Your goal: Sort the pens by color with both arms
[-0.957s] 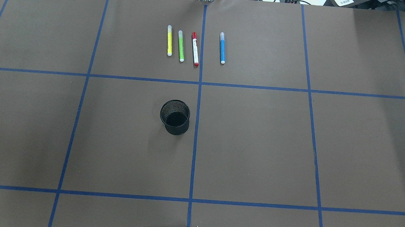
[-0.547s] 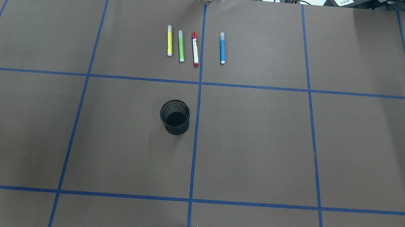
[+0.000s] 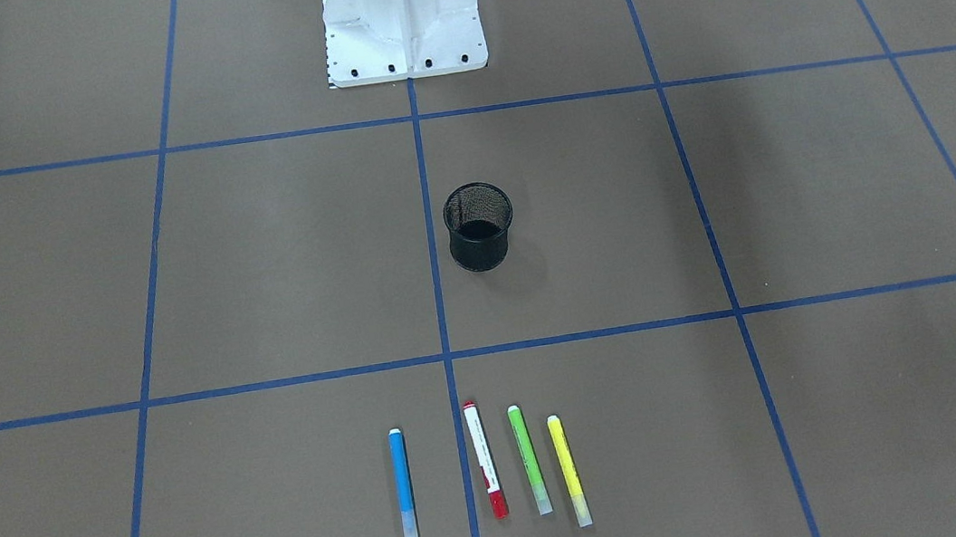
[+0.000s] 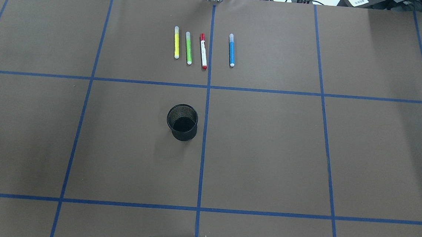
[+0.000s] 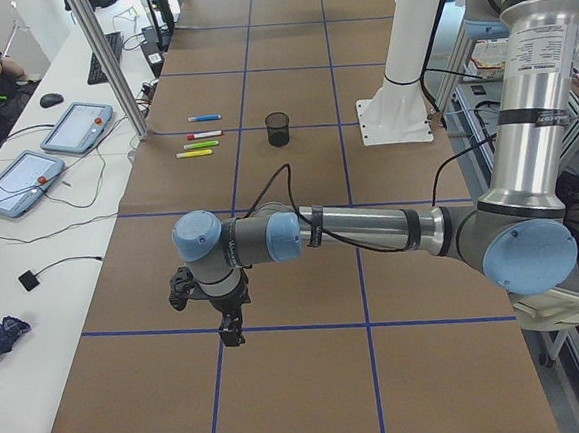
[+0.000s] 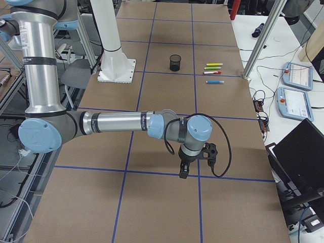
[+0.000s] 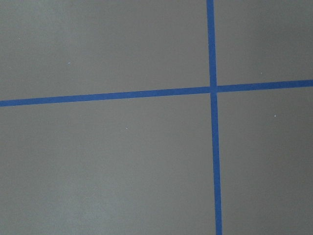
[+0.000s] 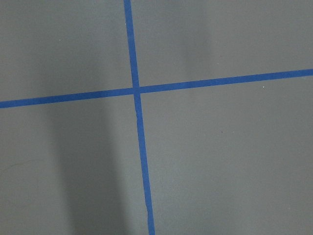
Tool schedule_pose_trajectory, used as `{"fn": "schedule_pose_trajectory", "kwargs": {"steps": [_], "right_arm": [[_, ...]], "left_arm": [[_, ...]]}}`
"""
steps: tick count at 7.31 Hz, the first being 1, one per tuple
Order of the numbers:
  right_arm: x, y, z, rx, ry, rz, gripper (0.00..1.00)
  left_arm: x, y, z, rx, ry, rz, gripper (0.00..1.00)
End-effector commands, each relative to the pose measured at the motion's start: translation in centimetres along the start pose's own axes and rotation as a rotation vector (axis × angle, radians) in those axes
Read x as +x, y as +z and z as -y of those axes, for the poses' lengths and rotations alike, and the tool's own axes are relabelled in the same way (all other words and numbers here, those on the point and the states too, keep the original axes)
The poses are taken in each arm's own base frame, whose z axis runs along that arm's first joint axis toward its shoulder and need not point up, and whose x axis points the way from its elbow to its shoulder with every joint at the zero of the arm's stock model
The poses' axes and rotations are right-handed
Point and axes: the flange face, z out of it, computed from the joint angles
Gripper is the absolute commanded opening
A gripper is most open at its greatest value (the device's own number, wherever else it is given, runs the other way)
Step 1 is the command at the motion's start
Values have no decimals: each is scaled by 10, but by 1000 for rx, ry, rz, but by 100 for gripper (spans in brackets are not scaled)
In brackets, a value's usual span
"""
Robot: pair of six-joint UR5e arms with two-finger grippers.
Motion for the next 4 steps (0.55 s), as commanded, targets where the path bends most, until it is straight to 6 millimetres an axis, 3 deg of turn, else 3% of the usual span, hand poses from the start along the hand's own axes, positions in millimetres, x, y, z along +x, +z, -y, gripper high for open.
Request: {"fn": "schedule_pose_trajectory", "kwargs": {"steps": [1,4], "right_arm": [[-1,-1,0,3,-5,0,100],[-2,-2,1,5,-13,0,100]], "left_arm": [[0,0,0,-1,0,0,100],[1,-2,2,3,2,0,100]]}}
